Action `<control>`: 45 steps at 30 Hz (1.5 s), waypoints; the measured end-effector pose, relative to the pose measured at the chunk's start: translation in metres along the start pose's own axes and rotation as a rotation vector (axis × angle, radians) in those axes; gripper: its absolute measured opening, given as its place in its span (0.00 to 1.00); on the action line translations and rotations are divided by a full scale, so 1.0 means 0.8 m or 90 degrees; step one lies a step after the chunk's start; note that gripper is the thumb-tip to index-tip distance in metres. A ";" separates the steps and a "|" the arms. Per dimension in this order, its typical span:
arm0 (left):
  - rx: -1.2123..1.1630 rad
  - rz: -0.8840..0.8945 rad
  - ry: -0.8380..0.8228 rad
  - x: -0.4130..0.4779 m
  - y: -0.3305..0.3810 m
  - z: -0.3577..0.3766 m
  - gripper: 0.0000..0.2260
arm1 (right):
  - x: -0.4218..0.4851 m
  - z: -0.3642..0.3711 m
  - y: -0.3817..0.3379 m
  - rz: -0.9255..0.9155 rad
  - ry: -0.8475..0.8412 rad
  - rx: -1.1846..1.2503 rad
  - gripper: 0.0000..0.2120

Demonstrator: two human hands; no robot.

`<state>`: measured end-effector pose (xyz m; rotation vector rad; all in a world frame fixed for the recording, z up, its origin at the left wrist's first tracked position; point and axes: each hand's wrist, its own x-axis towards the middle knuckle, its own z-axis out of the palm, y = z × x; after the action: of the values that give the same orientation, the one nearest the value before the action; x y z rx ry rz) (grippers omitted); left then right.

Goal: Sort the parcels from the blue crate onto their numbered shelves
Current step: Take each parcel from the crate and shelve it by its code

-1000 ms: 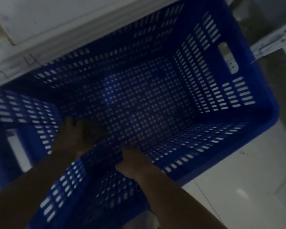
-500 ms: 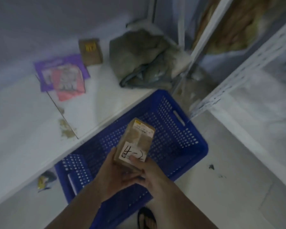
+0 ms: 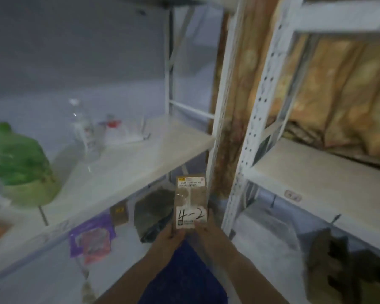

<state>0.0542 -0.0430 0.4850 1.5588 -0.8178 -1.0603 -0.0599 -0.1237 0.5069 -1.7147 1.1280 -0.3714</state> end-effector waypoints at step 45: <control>0.354 0.491 -0.120 -0.140 0.377 0.357 0.26 | -0.294 -0.473 -0.058 -0.150 0.373 -0.408 0.23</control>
<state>-0.2481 -0.1183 0.7813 1.3708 -1.7747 -0.4191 -0.4184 -0.1447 0.7746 -2.4030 1.5817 -0.7529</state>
